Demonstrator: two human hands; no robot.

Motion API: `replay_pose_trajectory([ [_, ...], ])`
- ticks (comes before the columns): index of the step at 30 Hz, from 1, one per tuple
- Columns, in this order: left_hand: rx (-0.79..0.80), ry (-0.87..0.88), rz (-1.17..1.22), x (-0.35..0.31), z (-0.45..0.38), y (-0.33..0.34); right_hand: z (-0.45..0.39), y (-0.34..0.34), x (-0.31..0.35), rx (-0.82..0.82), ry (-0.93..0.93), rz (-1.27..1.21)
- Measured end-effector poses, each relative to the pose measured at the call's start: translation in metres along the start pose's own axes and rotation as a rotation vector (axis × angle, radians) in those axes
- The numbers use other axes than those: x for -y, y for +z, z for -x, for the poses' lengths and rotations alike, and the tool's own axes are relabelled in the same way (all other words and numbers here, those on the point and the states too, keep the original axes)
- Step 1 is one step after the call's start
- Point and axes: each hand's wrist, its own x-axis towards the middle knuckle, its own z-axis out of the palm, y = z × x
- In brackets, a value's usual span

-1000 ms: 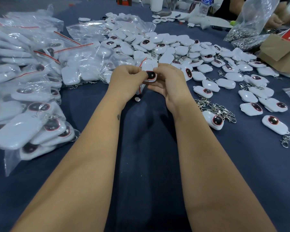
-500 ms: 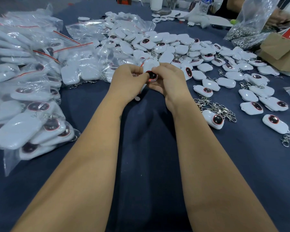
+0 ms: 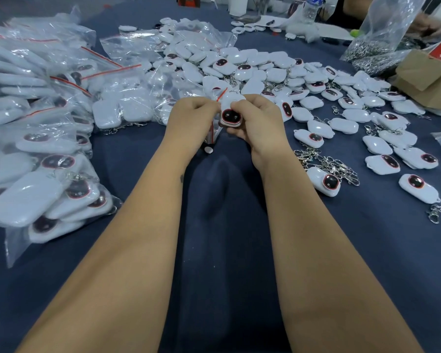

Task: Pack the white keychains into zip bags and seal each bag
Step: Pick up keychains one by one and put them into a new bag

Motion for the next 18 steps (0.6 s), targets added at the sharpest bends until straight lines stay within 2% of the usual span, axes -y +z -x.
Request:
replay_pose_trajectory([
  [6, -0.036, 0.011, -0.004, 0.0034, -0.0029, 0.0004, -0.0003, 0.0004, 0.0003, -0.043, 0.003, -0.03],
  [10, -0.186, 0.076, -0.149, 0.0074, -0.0043, -0.0012, -0.0005, -0.0008, 0.0016, -0.102, -0.012, -0.127],
  [15, -0.288, 0.083, -0.323, 0.006, -0.0052, -0.0069, 0.0006, -0.0007, 0.0049, -0.046, -0.054, -0.258],
  [18, -0.281, 0.106, -0.243, 0.0039, -0.0046, -0.0046, 0.0016, 0.0039, 0.0042, 0.026, -0.062, -0.278],
])
